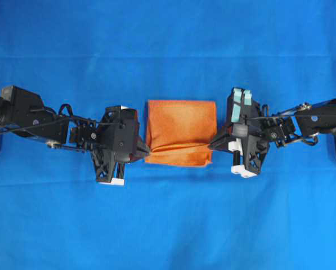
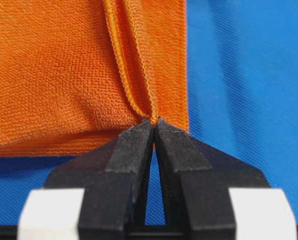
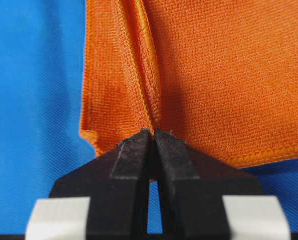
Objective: Fold the orange towel.
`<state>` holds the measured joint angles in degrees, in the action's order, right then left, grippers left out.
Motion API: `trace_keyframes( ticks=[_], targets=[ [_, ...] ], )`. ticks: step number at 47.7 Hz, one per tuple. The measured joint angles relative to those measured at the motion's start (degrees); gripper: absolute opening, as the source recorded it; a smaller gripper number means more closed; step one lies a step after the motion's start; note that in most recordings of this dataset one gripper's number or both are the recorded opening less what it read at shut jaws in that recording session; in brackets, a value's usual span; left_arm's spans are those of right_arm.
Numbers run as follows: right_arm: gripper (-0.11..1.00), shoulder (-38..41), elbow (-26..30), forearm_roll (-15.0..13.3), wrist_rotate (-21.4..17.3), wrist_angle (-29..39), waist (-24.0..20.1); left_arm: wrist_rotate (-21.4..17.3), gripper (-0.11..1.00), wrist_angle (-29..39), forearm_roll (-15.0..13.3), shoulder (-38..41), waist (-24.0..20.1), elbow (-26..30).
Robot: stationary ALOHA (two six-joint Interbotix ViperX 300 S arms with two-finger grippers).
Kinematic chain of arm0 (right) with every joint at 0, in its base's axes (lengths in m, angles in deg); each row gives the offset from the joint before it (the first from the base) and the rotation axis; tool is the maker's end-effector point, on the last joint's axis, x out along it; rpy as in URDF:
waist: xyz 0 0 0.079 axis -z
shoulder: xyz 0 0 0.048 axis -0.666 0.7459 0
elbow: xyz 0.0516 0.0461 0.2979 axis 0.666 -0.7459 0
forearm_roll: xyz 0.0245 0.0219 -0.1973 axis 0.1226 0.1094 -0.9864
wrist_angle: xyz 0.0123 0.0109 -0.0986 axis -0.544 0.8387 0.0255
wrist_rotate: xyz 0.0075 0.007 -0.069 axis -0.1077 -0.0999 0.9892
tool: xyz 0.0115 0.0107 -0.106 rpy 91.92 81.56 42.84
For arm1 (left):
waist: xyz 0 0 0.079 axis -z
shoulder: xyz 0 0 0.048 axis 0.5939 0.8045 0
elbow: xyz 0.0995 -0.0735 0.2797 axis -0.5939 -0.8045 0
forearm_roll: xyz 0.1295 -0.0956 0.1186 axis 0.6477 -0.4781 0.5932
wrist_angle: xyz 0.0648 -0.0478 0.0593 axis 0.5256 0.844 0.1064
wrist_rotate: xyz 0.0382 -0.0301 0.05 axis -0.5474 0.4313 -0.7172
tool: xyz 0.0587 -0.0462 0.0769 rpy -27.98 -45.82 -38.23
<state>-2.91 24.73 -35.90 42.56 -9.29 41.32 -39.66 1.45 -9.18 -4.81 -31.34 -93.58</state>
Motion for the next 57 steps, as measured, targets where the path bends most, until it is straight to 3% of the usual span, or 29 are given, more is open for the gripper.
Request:
trace_keyframes(
  ticks=[11,16,21,24,27,33,42,57],
  targets=[
    [0.03,0.7,0.79,0.62,0.0,0.0,0.0,0.0,0.05,-0.09,0.09,0.26,0.0,-0.18],
    [0.05,0.79,0.88,0.7,-0.44,0.26,-0.18,0.09,0.25,-0.09,0.0,0.35,0.09,-0.35],
    [0.35,0.97,1.23,0.88,-1.14,0.35,-1.05,0.09,0.53,0.09,0.0,0.35,0.09,-0.35],
    [0.54,0.88,1.76,0.88,-1.14,0.97,-2.02,-0.18,0.62,0.26,0.0,0.26,0.09,-0.26],
    [0.65,0.44,2.29,0.79,-1.14,2.2,-3.08,-0.53,0.6,0.97,0.0,-0.53,0.09,-0.35],
    [0.56,-2.99,3.25,0.79,-1.05,5.98,-4.13,-0.53,0.55,2.81,0.0,-4.31,0.09,-0.35],
    [0.57,-11.87,4.31,0.44,-0.35,13.62,-4.13,-0.79,0.55,6.5,0.0,-12.57,0.09,-0.88],
    [0.57,-30.76,3.52,-3.69,-0.26,24.08,-4.13,-0.88,0.55,8.17,0.0,-27.77,-0.53,-5.36]
  ],
)
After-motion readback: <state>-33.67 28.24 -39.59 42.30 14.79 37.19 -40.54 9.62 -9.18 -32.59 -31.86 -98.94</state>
